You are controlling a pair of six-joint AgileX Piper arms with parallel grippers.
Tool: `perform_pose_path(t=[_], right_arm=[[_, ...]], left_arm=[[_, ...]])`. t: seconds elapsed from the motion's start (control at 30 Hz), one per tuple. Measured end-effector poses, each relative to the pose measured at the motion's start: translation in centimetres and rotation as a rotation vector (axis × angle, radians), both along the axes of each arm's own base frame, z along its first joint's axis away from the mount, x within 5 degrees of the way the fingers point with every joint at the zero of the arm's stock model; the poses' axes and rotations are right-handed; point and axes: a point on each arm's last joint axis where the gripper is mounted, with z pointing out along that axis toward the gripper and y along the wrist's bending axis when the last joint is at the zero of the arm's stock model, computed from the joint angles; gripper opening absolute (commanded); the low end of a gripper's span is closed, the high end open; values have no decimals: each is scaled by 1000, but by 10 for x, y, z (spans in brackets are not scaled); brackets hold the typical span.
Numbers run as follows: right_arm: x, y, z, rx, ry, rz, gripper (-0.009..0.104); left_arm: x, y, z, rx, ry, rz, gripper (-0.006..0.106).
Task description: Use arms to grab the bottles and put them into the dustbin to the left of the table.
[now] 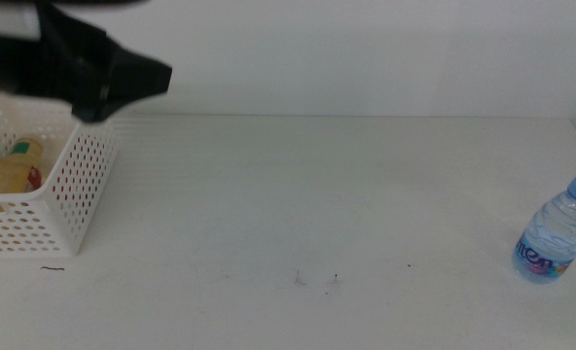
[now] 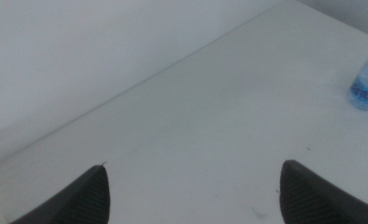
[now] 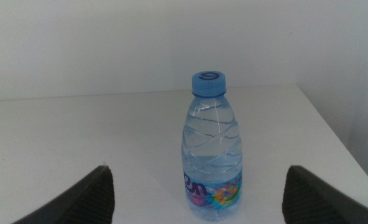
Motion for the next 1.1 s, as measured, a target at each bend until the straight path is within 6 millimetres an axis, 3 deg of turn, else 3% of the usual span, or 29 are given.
perform_pose_path(t=[0.33, 0.47, 0.7, 1.1], right_arm=[[0, 0, 0, 0, 0, 0, 85], [0, 0, 0, 0, 0, 0, 85], [0, 0, 0, 0, 0, 0, 85], [0, 0, 0, 0, 0, 0, 85]], left_arm=[[-32, -2, -9, 21, -16, 11, 94], [-56, -12, -21, 29, -65, 6, 94], [-92, -14, -12, -14, -166, -11, 94], [-102, -13, -8, -57, -166, -15, 94]])
